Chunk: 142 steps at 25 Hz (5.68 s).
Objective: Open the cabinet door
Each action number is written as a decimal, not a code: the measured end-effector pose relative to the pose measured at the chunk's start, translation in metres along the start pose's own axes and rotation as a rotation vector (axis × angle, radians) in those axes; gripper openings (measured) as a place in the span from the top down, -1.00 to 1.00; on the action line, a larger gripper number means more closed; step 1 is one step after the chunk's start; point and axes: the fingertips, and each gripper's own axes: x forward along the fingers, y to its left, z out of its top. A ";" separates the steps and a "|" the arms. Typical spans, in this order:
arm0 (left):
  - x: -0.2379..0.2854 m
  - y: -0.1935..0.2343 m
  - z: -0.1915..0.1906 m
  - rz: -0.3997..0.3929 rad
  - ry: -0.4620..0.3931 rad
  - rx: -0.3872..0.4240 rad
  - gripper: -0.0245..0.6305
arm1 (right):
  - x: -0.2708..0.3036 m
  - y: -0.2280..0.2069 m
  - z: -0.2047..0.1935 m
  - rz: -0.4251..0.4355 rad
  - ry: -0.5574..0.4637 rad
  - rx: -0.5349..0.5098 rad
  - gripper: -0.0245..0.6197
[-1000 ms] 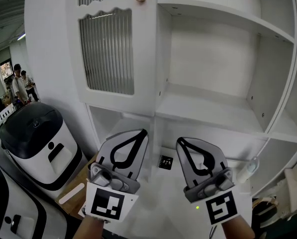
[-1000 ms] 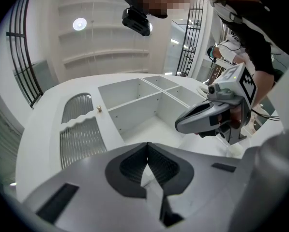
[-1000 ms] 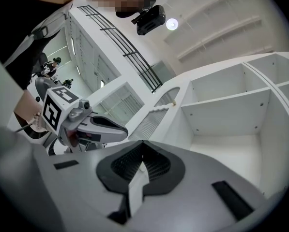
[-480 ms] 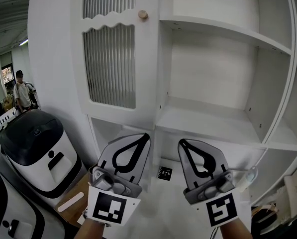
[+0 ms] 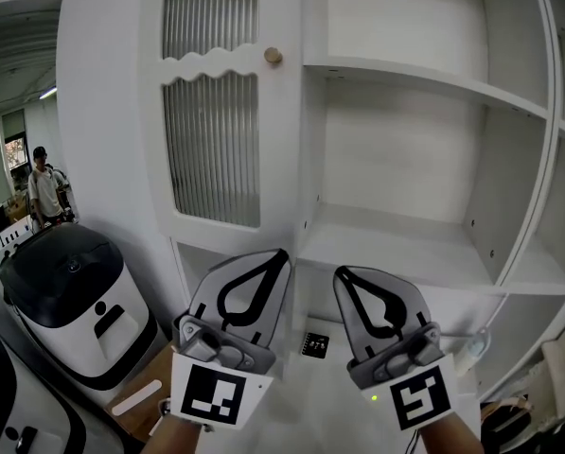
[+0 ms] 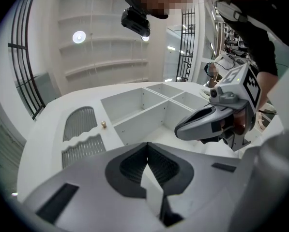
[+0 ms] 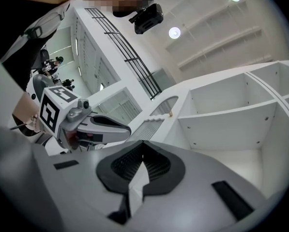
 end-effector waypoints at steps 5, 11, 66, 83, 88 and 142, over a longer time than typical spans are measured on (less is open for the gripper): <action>0.009 0.011 0.008 0.006 -0.021 0.025 0.93 | 0.005 -0.006 0.006 -0.005 -0.015 -0.002 0.91; 0.021 0.023 0.015 0.008 -0.027 0.086 0.93 | 0.014 -0.013 0.013 0.002 -0.032 -0.013 0.91; 0.143 0.165 0.032 0.211 -0.073 0.087 0.62 | 0.042 -0.056 0.031 -0.022 -0.052 -0.090 0.91; 0.160 0.178 0.032 0.247 -0.064 0.035 0.65 | 0.043 -0.054 0.034 -0.025 -0.065 -0.073 0.91; 0.159 0.179 0.032 0.244 -0.066 0.003 0.69 | 0.042 -0.048 0.038 -0.021 -0.072 -0.066 0.91; 0.058 0.202 0.086 0.213 -0.066 -0.045 0.68 | 0.050 0.013 0.073 0.090 -0.156 0.040 0.91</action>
